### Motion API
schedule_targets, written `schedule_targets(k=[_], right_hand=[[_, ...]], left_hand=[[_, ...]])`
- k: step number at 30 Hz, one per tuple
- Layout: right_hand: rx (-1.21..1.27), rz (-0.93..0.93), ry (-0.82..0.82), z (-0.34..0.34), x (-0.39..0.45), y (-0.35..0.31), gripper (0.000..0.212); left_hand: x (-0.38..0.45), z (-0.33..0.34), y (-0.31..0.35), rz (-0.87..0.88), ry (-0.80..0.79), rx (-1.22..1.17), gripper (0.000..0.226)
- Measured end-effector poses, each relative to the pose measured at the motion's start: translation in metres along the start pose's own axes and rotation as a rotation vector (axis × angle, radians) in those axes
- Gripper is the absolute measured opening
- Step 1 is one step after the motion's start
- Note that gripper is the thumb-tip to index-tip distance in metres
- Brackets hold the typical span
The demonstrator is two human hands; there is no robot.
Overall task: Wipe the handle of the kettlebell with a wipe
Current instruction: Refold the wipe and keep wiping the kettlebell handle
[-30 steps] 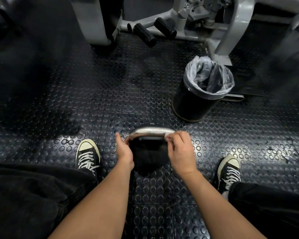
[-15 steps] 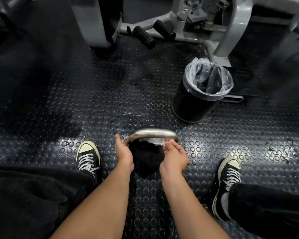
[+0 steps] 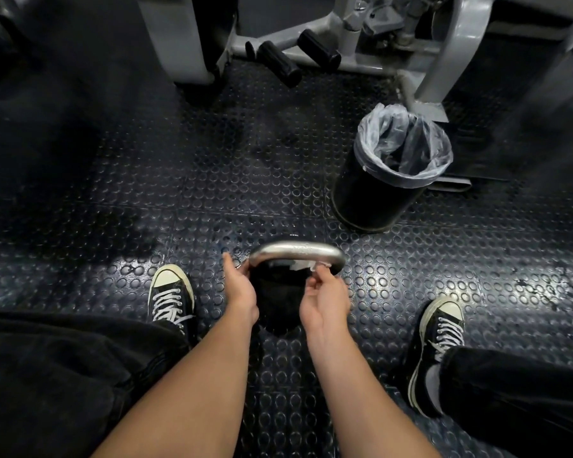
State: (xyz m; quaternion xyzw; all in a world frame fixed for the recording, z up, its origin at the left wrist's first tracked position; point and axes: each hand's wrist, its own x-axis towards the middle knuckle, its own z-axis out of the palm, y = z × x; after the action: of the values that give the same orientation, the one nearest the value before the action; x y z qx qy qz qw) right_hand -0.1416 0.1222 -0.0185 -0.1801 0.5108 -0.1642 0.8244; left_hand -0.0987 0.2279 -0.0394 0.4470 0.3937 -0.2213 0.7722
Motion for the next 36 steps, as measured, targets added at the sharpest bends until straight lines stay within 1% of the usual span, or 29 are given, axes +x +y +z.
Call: schedule_targets(k=[5,8,15,20,23,27,29,33,36], right_hand=[[-0.009,0.02,-0.034,-0.013,0.002,-0.003,0.015],[-0.009,0.024,-0.027,-0.006,0.006,-0.002,0.013],[-0.023,0.087,-0.088,-0.016,0.007,-0.006,0.01],[0.074,0.103,-0.048,-0.002,0.012,0.001,0.011],[0.059,0.11,-0.033,-0.002,0.008,0.004,0.012],[0.06,0.084,0.005,-0.009,0.009,-0.001,0.011],[0.067,0.085,0.0,-0.004,0.012,0.001,0.011],[0.057,0.112,-0.035,-0.001,0.012,0.004,0.021],[0.034,0.116,-0.041,-0.01,0.015,0.0,0.016]], left_hand=[[0.001,-0.001,0.0,-0.009,0.008,0.015,0.065],[0.0,0.001,0.002,0.009,0.006,0.017,0.064],[0.0,0.002,0.0,0.002,-0.011,0.017,0.069],[-0.001,0.002,0.0,0.007,-0.019,0.01,0.069],[0.0,0.003,-0.001,0.01,-0.012,0.011,0.066],[0.001,0.001,0.0,0.009,-0.007,0.019,0.068],[0.0,0.002,0.0,0.017,-0.003,0.015,0.066],[0.002,0.001,0.0,0.011,0.003,0.017,0.069],[0.002,0.001,0.0,0.001,0.002,0.011,0.068]])
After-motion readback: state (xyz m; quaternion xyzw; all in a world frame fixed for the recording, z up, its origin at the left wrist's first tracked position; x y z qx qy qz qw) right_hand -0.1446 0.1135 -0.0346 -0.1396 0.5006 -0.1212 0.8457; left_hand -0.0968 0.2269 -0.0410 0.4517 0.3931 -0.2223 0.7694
